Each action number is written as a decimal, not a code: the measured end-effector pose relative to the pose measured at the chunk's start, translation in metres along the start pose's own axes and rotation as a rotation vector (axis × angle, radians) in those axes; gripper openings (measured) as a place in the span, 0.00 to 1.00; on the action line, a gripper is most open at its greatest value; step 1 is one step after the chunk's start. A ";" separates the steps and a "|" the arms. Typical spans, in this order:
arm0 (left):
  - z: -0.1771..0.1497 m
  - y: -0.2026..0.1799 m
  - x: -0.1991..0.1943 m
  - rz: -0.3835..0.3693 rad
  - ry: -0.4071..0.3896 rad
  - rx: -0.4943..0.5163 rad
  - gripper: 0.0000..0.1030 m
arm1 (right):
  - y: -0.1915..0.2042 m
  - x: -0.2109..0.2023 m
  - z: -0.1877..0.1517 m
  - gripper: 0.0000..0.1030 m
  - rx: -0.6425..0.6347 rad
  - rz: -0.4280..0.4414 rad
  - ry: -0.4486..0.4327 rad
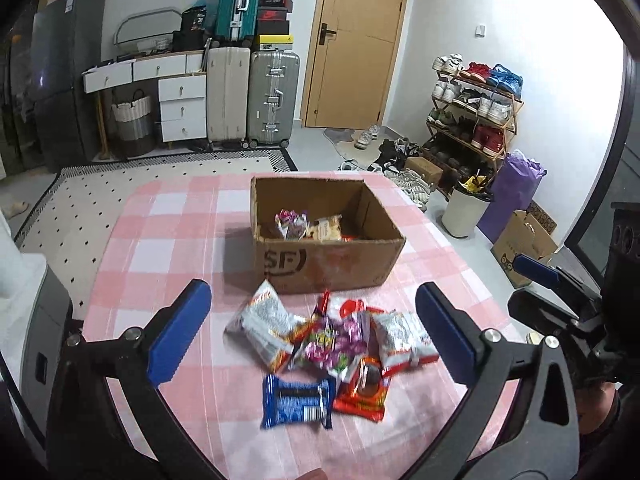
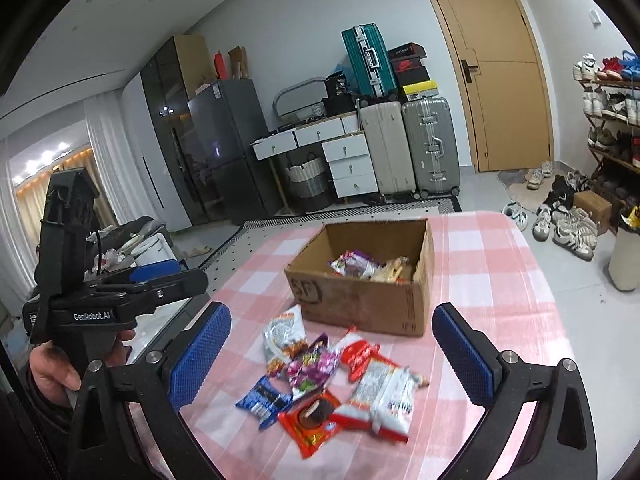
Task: Organize snacks
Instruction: 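Withdraw both grippers from the box back toward the snack pile, then grasp the blue Oreo packet with the left gripper, then grasp the white chip bag with the right gripper while the left gripper holds the blue packet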
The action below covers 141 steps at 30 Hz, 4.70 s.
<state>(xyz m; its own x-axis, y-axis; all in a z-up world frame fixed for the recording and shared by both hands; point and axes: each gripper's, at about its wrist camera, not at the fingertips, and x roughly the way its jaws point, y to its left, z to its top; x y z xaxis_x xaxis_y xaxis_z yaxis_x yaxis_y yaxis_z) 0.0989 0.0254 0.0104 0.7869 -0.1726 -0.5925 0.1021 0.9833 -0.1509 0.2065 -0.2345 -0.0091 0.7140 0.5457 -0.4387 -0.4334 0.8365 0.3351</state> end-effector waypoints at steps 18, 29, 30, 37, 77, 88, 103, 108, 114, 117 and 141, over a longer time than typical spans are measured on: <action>-0.109 0.040 0.027 0.036 0.173 -0.114 0.99 | 0.025 -0.025 -0.067 1.00 -0.043 -0.058 0.069; -0.131 0.032 0.070 0.046 0.259 -0.095 0.99 | 0.019 -0.022 -0.094 1.00 -0.023 -0.076 0.098; -0.131 0.032 0.074 0.051 0.266 -0.094 0.99 | 0.018 -0.020 -0.096 0.99 -0.023 -0.078 0.102; -0.136 0.033 0.106 0.054 0.319 -0.095 0.99 | 0.008 -0.004 -0.104 1.00 -0.006 -0.077 0.131; -0.132 0.042 0.150 -0.058 0.336 -0.104 0.40 | -0.014 0.012 -0.124 1.00 0.078 -0.074 0.186; -0.133 0.049 0.135 -0.052 0.323 -0.136 0.40 | -0.015 0.017 -0.126 1.00 0.087 -0.044 0.203; -0.145 0.071 0.120 -0.080 0.307 -0.197 0.40 | -0.040 0.060 -0.113 1.00 0.148 -0.039 0.266; -0.150 0.082 0.119 -0.081 0.308 -0.231 0.40 | -0.049 0.085 -0.103 1.00 0.160 -0.060 0.288; -0.152 0.092 0.117 -0.085 0.297 -0.258 0.41 | -0.057 0.118 -0.098 0.99 0.162 -0.138 0.338; -0.153 0.095 0.117 -0.077 0.291 -0.260 0.41 | -0.057 0.132 -0.099 0.99 0.142 -0.159 0.359; -0.146 0.076 0.098 -0.011 0.247 -0.173 0.41 | -0.073 0.152 -0.098 0.52 0.176 -0.171 0.413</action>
<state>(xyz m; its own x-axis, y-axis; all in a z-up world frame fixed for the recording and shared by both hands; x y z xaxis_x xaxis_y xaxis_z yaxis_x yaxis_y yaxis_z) 0.0954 0.0747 -0.1748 0.6119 -0.2133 -0.7616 -0.0119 0.9604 -0.2785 0.2927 -0.2082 -0.1822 0.4729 0.4050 -0.7825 -0.2040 0.9143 0.3499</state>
